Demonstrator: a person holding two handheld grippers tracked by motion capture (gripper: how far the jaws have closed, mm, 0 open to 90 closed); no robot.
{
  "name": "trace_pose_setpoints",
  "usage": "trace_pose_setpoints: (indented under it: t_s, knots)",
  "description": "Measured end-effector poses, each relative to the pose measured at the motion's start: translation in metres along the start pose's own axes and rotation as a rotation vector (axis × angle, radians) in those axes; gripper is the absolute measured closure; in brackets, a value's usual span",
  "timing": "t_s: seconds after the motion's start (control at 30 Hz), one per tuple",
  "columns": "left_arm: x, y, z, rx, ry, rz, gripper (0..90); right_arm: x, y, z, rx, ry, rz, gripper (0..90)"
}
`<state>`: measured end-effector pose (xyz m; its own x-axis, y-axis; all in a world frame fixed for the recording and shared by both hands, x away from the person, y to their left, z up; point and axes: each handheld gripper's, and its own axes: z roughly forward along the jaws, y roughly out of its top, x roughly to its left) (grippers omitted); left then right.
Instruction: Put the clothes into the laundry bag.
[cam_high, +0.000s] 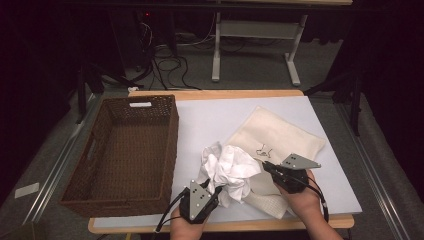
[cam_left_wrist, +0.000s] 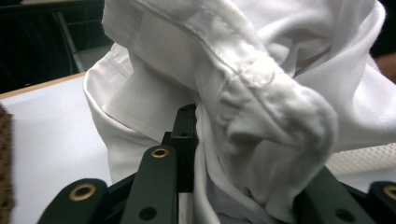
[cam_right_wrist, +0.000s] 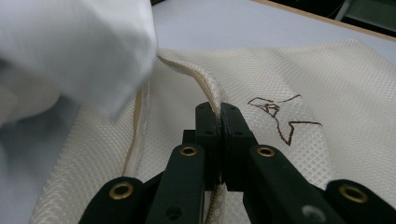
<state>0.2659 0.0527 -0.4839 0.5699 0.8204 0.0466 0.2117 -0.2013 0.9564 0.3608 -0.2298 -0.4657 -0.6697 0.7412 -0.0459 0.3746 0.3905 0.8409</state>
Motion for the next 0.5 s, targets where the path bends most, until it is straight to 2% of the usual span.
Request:
trace_pose_setpoints:
  t_s: [0.1, 0.2, 0.33, 0.5]
  knots:
    - [-0.009, -0.001, 0.005, 0.008, -0.007, 0.018, 69.1, -0.003, 0.003, -0.004, -0.034, 0.004, 0.018, 88.0]
    - [-0.015, 0.001, 0.010, -0.005, -0.011, 0.009, 69.1, -0.007, 0.006, -0.006, -0.058, 0.016, 0.032, 88.0]
    - [-0.022, 0.004, 0.026, 0.012, -0.010, 0.064, 69.0, -0.008, 0.010, -0.009, -0.084, 0.020, 0.037, 88.0]
    - [-0.021, 0.011, 0.040, 0.010, -0.020, 0.064, 68.9, -0.007, 0.010, -0.011, -0.096, 0.023, 0.030, 88.0]
